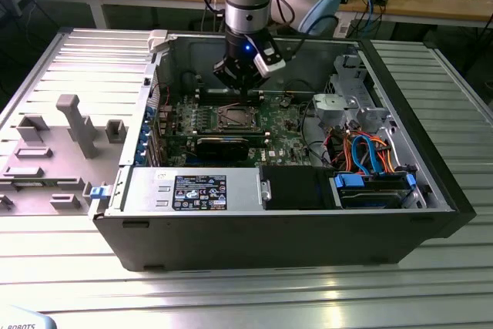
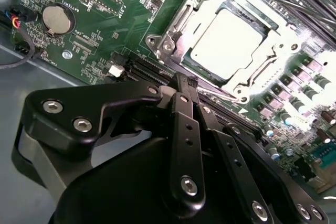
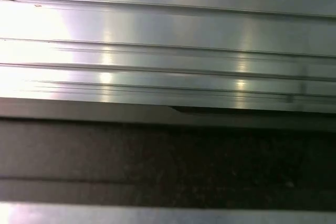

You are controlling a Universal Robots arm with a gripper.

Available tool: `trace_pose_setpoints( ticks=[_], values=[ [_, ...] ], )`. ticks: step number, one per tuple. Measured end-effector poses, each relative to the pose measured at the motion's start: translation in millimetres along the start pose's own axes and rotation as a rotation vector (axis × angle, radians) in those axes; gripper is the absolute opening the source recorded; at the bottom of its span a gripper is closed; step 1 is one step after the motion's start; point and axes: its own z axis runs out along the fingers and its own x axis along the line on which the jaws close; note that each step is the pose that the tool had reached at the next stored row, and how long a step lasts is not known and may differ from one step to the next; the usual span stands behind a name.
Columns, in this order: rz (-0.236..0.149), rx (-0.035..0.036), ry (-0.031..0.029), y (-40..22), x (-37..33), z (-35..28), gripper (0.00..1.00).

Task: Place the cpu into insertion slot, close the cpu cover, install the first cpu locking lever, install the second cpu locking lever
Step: 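Install the first cpu locking lever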

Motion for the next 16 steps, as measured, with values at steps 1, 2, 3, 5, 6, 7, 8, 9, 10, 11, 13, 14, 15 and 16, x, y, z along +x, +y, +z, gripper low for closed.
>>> trace_pose_setpoints(
  ticks=[1,2,3,5,6,7,8,9,10,11,13,14,15,16],
  values=[
    [0.000,0.0001,0.0000,-0.1,-0.7,1.1,0.11],
    [0.000,0.0001,0.0000,-0.1,-1.2,2.1,0.11],
    [0.000,0.0000,0.0000,-0.1,-1.6,3.3,0.11],
    [0.000,0.0001,-0.0001,-0.1,-1.9,6.4,0.11],
    [0.000,0.0001,0.0000,-0.1,-2.0,7.5,0.11],
    [0.000,0.0001,0.0001,-0.2,-2.1,8.5,0.11],
    [0.000,0.0001,0.0000,-0.2,-2.2,9.4,0.11],
    [0.000,0.0000,0.0000,-0.2,-2.4,10.5,0.11],
    [0.000,0.0003,0.0003,-0.2,-2.6,11.3,0.11],
    [0.000,0.0007,0.0006,-0.3,-2.9,11.9,0.11],
    [0.001,-0.0004,-0.0002,-0.1,-3.1,12.4,0.11],
    [0.001,-0.0004,-0.0004,-0.1,-3.2,12.4,0.11],
    [0.001,-0.0003,-0.0005,-0.1,-3.3,12.0,0.11],
    [0.001,0.0000,-0.0005,-0.2,-3.3,11.5,0.11]
  ],
)
